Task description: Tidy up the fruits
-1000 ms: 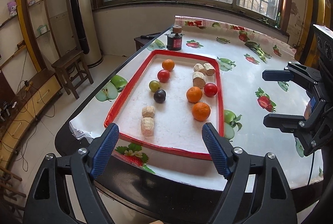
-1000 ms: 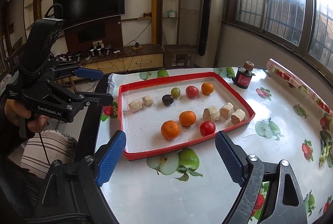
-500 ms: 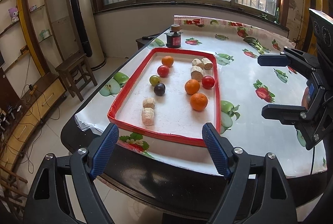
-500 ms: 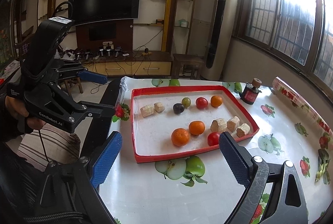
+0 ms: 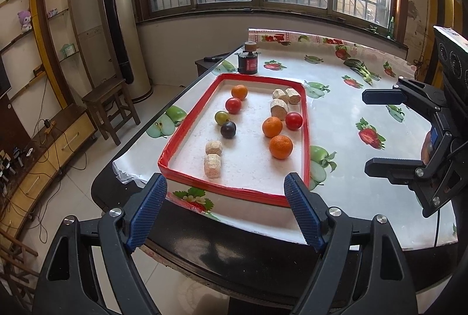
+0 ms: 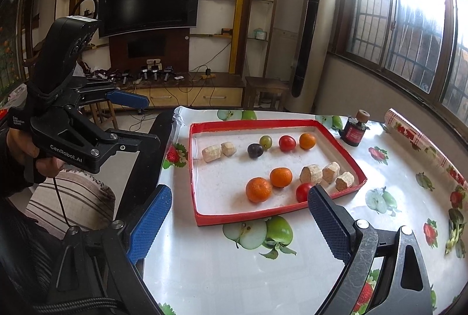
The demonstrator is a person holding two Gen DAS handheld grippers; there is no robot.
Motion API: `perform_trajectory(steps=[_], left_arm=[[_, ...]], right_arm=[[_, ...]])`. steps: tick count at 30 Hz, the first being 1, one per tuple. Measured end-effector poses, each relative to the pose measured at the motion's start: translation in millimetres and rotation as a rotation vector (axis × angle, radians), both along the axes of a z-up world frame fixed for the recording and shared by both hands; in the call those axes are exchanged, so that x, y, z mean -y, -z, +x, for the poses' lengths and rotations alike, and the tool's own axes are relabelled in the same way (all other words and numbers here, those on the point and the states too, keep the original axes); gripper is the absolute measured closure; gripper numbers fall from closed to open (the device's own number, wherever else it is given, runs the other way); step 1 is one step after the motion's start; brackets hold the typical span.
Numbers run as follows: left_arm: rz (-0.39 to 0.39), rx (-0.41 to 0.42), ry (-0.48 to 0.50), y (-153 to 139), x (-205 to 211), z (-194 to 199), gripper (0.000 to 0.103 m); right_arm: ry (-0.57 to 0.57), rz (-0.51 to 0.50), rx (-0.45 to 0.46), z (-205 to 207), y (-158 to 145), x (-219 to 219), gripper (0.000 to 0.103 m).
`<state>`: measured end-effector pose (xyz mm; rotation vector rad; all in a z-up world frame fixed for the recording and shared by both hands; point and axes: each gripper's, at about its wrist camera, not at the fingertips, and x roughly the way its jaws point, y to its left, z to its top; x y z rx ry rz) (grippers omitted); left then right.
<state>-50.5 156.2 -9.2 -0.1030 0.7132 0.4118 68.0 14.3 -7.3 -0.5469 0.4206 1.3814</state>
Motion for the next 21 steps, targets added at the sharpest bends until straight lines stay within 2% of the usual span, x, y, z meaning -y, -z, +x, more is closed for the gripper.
perform_trajectory(steps=[13, 21], left_arm=[[-0.051, 0.027, -0.016, 1, -10, -5, 0.02], [-0.039, 0.021, -0.022, 3, -12, -4, 0.02]], right_arm=[[-0.009, -0.007, 0.002, -1, 1, -3, 0.008], [-0.007, -0.018, 0.004, -1, 4, -7, 0.008]])
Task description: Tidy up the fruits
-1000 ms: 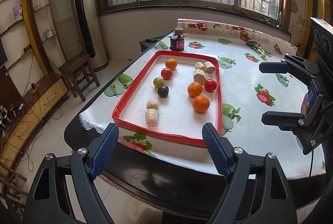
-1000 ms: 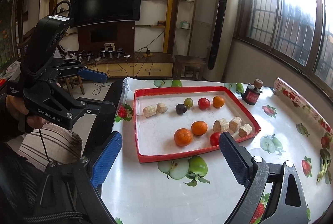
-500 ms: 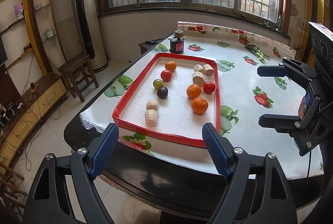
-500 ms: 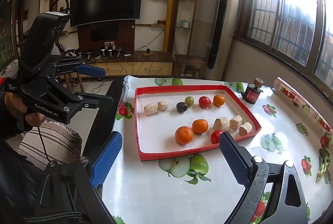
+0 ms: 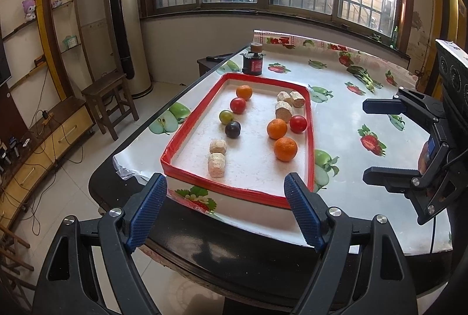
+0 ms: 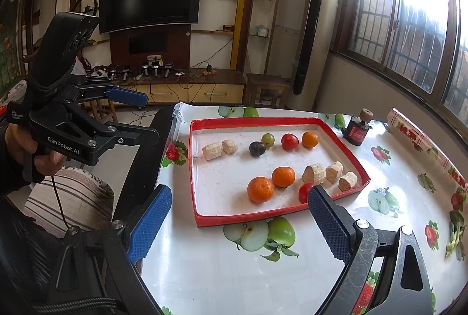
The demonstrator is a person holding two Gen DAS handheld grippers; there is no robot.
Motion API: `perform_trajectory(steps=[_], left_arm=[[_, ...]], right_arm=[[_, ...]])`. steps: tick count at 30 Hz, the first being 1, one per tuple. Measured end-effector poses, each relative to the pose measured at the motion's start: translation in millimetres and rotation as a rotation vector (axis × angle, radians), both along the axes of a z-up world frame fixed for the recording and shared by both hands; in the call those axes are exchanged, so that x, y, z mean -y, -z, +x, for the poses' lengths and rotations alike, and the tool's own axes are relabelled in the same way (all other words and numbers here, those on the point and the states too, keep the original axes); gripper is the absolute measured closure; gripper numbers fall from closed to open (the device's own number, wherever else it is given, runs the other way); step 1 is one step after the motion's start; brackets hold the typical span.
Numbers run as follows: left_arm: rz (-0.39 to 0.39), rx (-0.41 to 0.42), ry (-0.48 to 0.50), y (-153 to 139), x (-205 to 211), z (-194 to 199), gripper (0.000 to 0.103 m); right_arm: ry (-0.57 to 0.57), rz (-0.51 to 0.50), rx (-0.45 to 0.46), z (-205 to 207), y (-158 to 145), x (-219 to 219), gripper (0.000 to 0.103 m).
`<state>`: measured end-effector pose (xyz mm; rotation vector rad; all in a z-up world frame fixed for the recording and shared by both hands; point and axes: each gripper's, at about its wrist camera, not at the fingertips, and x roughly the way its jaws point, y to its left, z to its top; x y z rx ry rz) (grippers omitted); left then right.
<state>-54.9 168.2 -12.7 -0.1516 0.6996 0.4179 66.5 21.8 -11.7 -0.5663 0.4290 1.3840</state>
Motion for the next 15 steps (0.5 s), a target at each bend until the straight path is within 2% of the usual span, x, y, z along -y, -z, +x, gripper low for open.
perform_trajectory(steps=[15], left_arm=[[0.018, 0.005, -0.004, -1.8, 1.4, 2.3, 0.02]], right_arm=[[0.003, -0.001, 0.0, 1.4, 1.6, 0.0, 0.008]])
